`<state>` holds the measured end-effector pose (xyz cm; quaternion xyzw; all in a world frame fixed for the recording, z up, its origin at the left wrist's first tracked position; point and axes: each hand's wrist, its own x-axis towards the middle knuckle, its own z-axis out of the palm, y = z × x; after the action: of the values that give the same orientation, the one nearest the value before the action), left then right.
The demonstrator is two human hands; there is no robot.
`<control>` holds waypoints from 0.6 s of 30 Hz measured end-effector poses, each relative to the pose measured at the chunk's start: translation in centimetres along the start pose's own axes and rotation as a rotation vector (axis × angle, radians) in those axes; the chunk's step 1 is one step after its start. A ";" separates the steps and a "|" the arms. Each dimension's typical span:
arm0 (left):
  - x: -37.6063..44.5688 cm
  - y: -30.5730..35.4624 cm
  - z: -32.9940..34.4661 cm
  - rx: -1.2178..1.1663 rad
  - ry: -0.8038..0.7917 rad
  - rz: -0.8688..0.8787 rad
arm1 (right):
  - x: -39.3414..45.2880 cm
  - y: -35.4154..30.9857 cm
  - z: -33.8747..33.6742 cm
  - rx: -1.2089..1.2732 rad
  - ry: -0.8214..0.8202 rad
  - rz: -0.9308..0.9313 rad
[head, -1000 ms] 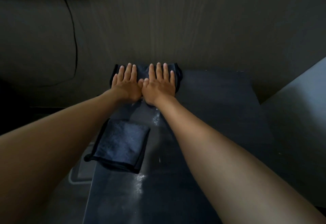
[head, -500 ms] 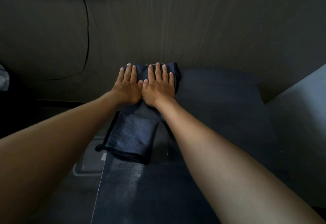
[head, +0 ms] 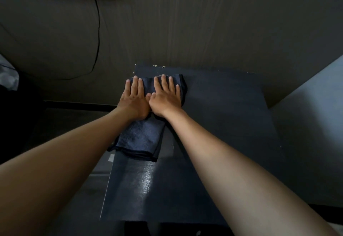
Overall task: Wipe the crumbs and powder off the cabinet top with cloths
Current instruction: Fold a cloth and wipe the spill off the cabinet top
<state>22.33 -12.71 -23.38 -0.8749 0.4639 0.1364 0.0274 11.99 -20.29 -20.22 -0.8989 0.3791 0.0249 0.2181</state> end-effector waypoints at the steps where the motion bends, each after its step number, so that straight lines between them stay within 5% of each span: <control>1: -0.5 0.1 0.0 -0.003 -0.001 0.006 | -0.3 0.0 0.1 -0.001 -0.001 -0.006; 11: -2.5 1.0 -0.3 -0.031 -0.043 -0.082 | -7.4 -1.1 2.4 0.015 0.295 0.001; 18: -5.0 2.7 -1.6 -0.077 -0.147 -0.124 | -12.1 -2.6 3.3 -0.075 0.299 0.054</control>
<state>17.77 -10.47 -20.30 -0.8900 0.4000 0.2161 0.0360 5.60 -9.15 -19.70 -0.8895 0.4304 -0.0891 0.1248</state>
